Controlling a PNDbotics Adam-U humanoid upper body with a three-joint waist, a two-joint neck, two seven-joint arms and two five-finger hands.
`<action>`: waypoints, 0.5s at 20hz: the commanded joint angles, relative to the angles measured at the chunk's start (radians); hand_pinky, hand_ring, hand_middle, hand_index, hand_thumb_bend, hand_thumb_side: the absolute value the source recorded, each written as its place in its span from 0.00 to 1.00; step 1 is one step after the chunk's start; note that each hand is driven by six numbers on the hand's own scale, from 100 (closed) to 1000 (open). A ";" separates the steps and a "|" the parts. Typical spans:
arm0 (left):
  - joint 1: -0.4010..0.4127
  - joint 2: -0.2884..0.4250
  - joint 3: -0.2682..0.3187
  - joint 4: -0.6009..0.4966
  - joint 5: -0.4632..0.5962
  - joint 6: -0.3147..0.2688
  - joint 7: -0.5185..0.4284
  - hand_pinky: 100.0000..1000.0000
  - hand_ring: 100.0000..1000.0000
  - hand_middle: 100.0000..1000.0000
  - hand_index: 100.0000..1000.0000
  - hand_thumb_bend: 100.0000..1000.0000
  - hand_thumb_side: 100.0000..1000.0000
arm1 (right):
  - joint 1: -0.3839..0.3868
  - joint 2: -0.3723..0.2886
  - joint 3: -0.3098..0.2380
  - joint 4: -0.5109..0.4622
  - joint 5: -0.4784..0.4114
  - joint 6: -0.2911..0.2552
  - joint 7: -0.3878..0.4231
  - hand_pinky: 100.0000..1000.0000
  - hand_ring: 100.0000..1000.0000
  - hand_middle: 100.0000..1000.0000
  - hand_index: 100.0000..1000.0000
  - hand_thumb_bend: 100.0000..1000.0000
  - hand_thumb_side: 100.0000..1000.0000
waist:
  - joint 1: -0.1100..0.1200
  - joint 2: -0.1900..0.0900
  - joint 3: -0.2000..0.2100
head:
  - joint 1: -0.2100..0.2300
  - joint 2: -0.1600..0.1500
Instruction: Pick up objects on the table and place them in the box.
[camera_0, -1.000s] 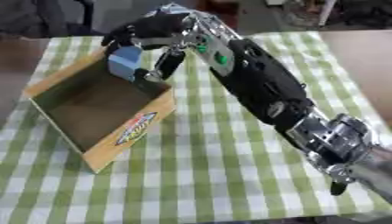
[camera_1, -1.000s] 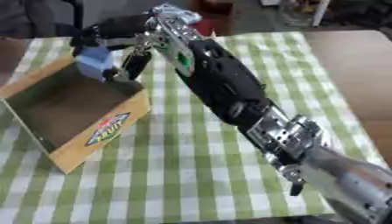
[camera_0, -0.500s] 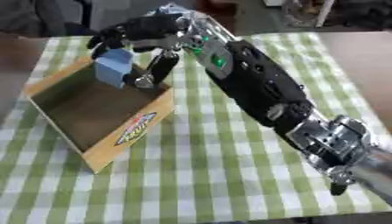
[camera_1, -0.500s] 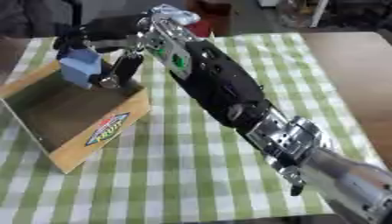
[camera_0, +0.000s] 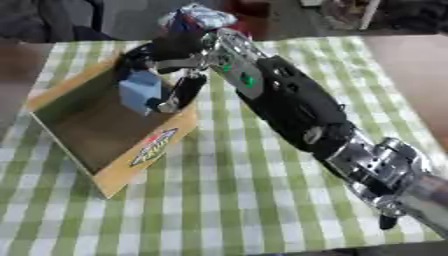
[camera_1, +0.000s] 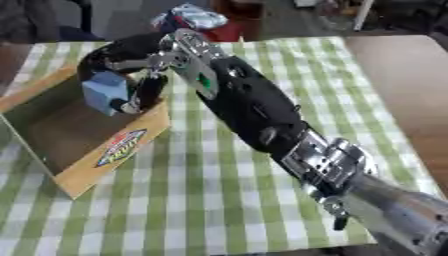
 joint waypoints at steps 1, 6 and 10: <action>-0.014 0.005 0.003 -0.019 -0.004 0.000 0.001 0.61 0.49 0.57 0.74 0.00 0.62 | -0.015 0.000 -0.022 0.040 0.047 -0.032 0.020 0.88 1.00 0.95 0.90 0.00 0.32 | 0.006 -0.011 0.000 | 0.002 0.000; -0.014 0.004 0.003 -0.019 -0.005 0.000 0.002 0.61 0.49 0.57 0.74 0.00 0.62 | -0.012 0.004 -0.037 0.079 0.107 -0.031 -0.031 0.88 1.00 0.96 0.98 0.14 0.45 | 0.006 -0.008 -0.002 | 0.004 0.000; -0.014 0.004 0.004 -0.019 -0.006 0.000 0.003 0.61 0.49 0.57 0.74 0.00 0.62 | -0.011 0.002 -0.041 0.084 0.137 -0.028 -0.074 0.88 1.00 0.96 1.00 0.23 0.49 | 0.005 -0.008 -0.003 | 0.006 -0.001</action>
